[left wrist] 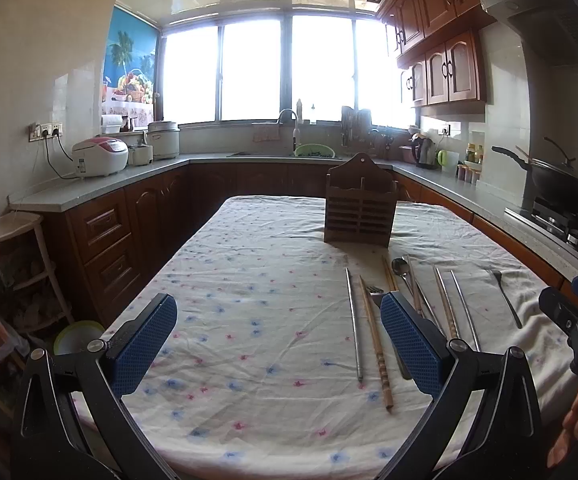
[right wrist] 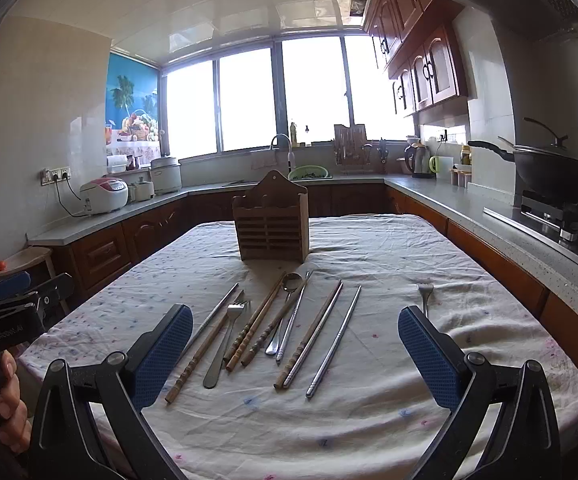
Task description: Organize utensils
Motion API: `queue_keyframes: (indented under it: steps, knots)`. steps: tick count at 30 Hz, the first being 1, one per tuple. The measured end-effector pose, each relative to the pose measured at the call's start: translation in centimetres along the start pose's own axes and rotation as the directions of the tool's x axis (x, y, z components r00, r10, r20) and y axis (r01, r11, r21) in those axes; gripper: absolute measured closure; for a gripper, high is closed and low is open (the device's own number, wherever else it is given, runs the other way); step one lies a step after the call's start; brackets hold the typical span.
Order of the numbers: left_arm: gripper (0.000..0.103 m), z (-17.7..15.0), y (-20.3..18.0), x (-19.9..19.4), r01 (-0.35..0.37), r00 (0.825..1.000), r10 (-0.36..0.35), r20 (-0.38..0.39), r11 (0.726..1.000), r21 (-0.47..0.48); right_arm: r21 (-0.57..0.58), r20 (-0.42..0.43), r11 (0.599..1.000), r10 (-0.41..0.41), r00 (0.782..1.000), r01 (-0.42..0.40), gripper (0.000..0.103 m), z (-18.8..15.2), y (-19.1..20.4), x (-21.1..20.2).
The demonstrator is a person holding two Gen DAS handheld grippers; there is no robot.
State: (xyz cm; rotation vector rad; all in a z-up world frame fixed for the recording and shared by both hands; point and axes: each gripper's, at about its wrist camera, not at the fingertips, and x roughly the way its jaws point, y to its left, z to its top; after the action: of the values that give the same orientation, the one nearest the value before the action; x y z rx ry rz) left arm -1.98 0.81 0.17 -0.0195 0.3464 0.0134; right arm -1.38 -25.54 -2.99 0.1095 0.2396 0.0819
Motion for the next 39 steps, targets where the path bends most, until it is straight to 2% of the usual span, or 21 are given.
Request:
queue_keyframes:
  steps: [39]
  knots:
    - [0.000, 0.28, -0.08, 0.35, 0.009, 1.000, -0.009, -0.003, 1.000, -0.008, 0.013, 0.000, 1.000, 0.021, 1.000, -0.021, 0.000, 0.46, 0.22, 0.07]
